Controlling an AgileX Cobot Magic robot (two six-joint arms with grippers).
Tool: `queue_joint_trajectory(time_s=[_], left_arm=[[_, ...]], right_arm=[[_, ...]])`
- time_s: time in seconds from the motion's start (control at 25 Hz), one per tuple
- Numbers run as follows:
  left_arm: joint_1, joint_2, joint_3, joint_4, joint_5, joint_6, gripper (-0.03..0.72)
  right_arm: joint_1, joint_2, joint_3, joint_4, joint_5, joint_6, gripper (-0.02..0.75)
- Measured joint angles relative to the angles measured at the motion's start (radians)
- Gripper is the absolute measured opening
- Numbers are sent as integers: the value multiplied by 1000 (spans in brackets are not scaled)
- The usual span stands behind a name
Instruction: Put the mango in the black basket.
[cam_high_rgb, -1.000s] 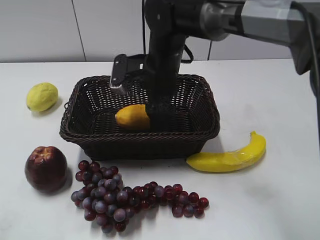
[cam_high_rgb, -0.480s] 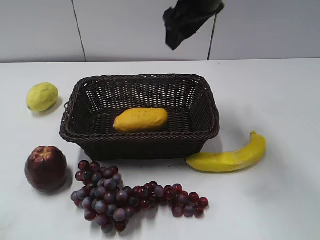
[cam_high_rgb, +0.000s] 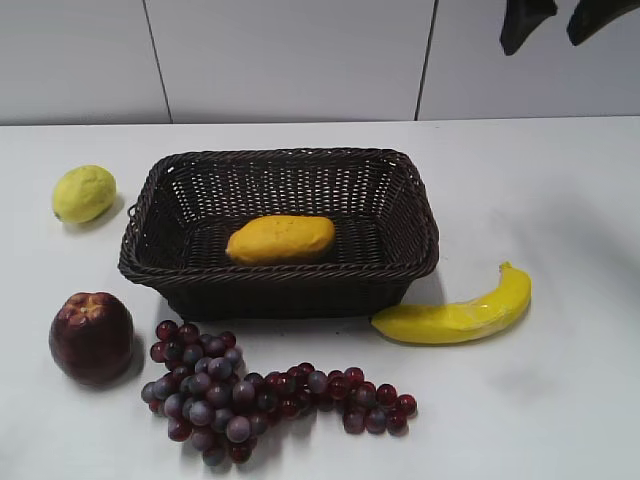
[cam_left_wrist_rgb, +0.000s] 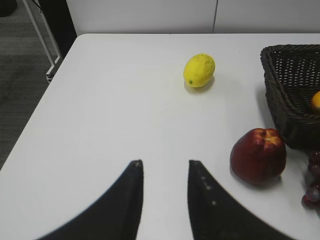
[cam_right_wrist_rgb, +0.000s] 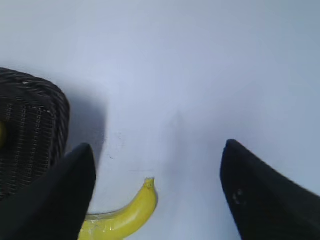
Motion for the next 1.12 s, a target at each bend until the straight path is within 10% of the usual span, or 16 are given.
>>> queue_joint_trajectory(time_s=[1.12], left_arm=[[0,0,0,0,0,0,240]], right_arm=[[-86,-987,1217,62,-120,17,596]])
